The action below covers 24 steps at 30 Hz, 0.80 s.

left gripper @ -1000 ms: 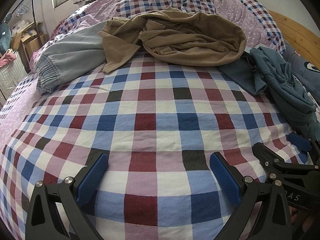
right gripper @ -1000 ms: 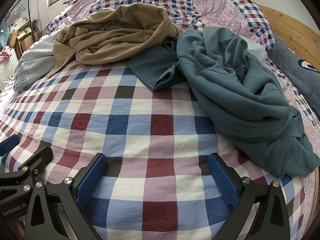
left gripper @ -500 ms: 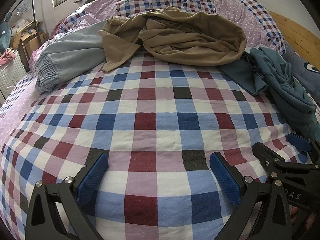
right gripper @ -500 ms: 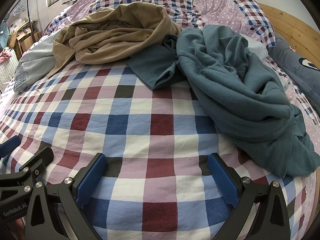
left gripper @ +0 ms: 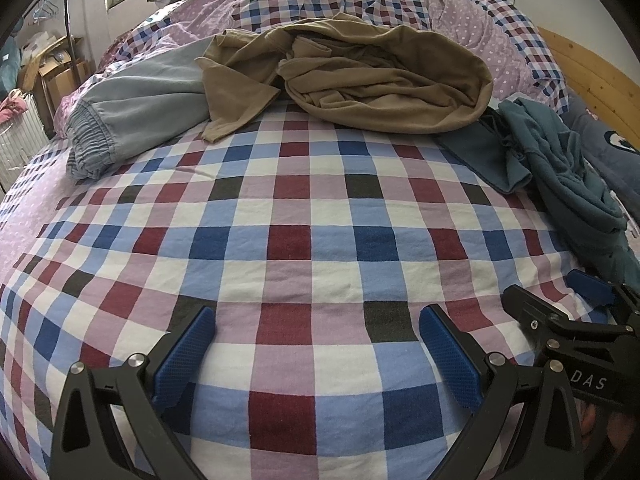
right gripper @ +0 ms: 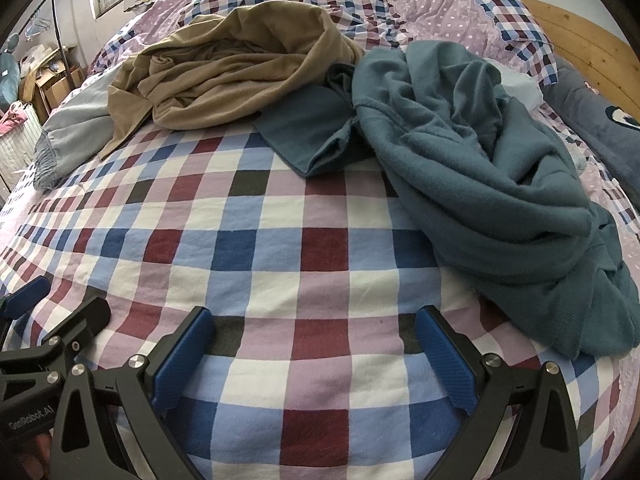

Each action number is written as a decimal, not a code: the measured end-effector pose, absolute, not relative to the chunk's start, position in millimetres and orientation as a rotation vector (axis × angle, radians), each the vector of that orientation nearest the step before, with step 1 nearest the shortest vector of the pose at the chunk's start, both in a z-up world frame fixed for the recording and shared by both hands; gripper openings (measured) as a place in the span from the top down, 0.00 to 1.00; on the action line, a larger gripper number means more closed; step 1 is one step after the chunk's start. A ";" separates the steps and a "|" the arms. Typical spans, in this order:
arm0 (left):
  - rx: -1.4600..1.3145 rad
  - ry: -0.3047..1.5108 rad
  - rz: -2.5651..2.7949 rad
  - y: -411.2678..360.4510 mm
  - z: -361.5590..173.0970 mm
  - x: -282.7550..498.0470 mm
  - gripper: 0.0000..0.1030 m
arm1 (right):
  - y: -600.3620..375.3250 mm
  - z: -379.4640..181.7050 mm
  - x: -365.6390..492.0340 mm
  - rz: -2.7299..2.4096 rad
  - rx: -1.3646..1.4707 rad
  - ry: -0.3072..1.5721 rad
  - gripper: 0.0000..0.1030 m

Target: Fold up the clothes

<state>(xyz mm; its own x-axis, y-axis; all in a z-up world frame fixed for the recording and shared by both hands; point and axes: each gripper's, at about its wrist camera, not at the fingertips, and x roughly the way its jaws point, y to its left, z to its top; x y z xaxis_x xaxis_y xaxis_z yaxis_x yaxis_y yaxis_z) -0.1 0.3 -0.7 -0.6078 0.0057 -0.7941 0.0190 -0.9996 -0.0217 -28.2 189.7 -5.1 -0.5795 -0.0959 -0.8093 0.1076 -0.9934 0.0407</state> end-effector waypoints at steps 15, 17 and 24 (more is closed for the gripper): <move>1.336 0.217 -2.875 -11.4 9.3 7.4 0.01 | 214.5 11.4 -13.4 -2.677 1.255 -0.165 0.19; 1.330 0.258 -2.892 -14.4 11.2 8.1 0.01 | 212.7 13.9 -13.3 -2.668 1.235 -0.185 0.34; 1.323 0.351 -2.917 -22.2 14.1 9.5 0.06 | 198.6 18.3 -16.2 -2.634 1.201 -0.171 0.46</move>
<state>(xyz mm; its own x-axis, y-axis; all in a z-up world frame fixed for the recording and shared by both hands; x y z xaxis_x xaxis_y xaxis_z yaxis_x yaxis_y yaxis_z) 9.5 -22.2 14.1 -0.6603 0.1624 -0.7332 0.0163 -0.9730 -0.2303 -16.2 198.6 18.3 -0.6329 -0.2660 -0.7272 0.1698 -0.9640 0.2048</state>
